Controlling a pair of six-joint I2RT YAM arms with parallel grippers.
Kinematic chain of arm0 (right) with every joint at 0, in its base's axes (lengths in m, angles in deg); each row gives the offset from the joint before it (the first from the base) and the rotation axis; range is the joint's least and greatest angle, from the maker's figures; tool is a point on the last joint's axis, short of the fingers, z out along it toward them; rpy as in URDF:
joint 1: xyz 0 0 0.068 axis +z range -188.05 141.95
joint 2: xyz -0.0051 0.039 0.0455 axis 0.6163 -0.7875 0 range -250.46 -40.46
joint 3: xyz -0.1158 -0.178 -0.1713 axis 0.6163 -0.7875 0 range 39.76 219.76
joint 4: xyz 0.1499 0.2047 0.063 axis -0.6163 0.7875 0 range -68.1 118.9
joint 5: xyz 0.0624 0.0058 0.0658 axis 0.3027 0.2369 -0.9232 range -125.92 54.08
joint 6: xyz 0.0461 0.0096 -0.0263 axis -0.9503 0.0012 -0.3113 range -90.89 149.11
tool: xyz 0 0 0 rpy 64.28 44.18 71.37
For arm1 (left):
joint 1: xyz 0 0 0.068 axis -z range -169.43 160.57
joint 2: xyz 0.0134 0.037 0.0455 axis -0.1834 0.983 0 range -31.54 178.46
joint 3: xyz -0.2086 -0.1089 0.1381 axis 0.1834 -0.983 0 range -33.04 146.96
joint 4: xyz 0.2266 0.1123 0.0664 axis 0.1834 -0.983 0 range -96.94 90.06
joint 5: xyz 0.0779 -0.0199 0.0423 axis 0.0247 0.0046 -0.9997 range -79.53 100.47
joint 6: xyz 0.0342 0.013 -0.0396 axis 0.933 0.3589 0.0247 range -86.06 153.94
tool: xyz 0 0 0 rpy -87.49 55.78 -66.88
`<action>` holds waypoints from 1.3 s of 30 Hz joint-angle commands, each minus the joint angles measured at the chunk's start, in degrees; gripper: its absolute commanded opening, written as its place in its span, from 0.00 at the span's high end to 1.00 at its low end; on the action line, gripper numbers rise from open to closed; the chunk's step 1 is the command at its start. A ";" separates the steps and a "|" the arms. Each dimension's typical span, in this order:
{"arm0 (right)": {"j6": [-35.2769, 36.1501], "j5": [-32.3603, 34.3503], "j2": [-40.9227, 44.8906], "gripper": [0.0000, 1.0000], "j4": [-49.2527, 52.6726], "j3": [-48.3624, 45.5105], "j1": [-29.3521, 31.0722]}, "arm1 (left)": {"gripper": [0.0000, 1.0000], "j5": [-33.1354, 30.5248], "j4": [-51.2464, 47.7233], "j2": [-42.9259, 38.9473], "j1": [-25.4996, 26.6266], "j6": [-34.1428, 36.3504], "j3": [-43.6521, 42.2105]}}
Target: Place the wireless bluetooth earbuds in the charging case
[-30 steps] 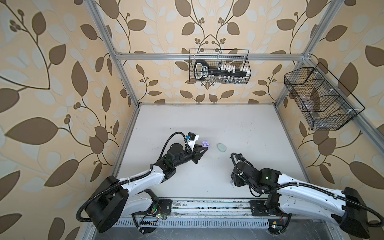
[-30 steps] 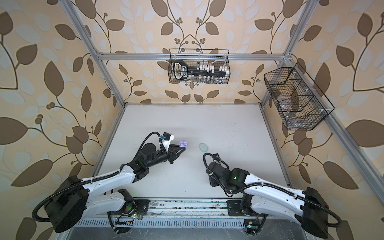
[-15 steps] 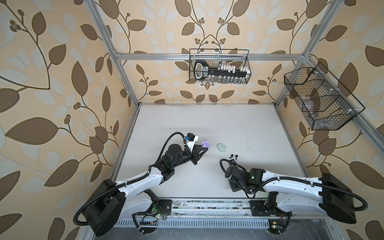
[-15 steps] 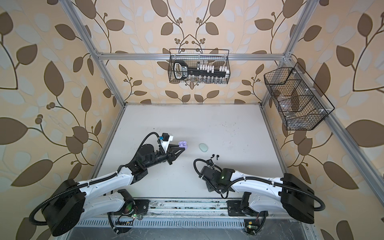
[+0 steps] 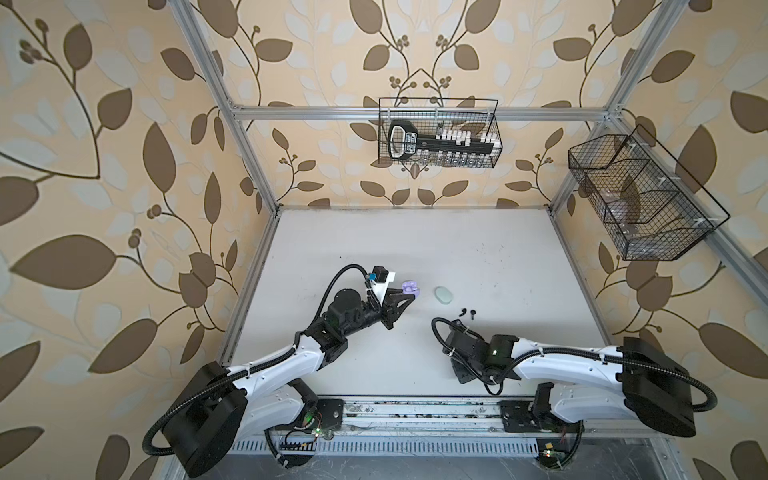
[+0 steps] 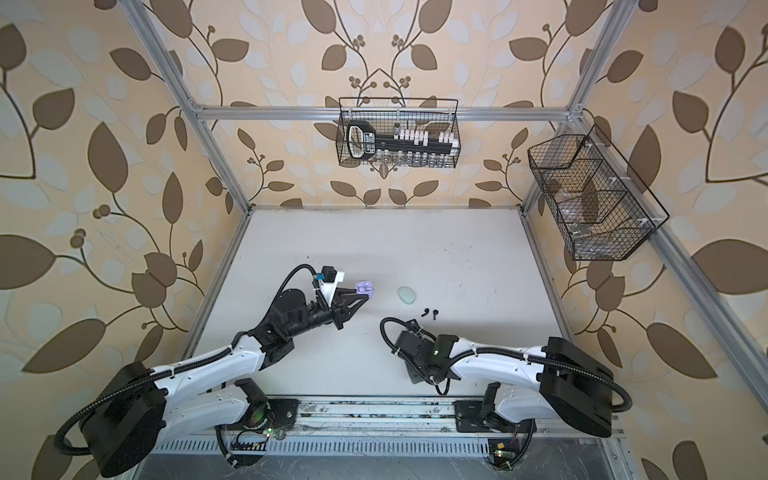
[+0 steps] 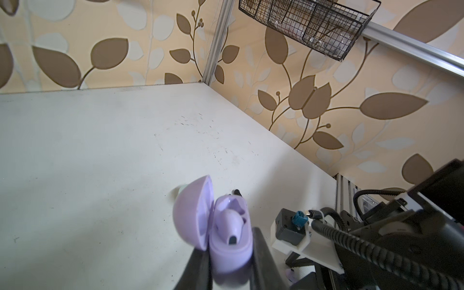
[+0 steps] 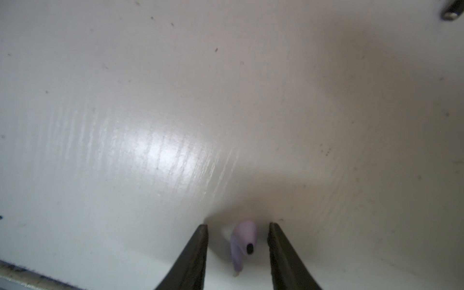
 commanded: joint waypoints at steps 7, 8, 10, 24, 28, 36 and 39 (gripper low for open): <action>0.29 -1.84 -1.08 0.68 -1.75 -1.29 -1.17 | 1.00 -0.37 2.34 -1.64 -0.08 1.42 -0.44; 0.27 -2.01 -1.05 0.69 -2.01 -1.43 -1.29 | 1.00 -0.36 2.34 -1.55 -0.07 1.50 -0.44; 0.18 -2.32 -1.01 0.72 -2.45 -1.84 -1.30 | 1.00 -0.45 2.23 -1.37 -0.08 1.54 -0.43; -1.54 -2.19 3.36 0.70 -0.57 -3.33 -0.40 | 1.00 -0.54 2.06 -1.90 -0.08 1.78 -0.43; -1.75 -2.55 2.75 0.71 -1.86 -4.06 -0.25 | 1.00 -0.54 2.06 -1.81 -0.06 1.77 -0.44; -2.09 -1.97 2.05 0.74 -2.11 -4.24 -0.37 | 1.00 -0.63 1.87 -2.34 -0.08 1.86 -0.59; -2.61 -1.84 2.22 0.76 -2.41 -4.47 -0.36 | 1.00 -0.46 2.04 -2.26 -0.08 1.78 -0.46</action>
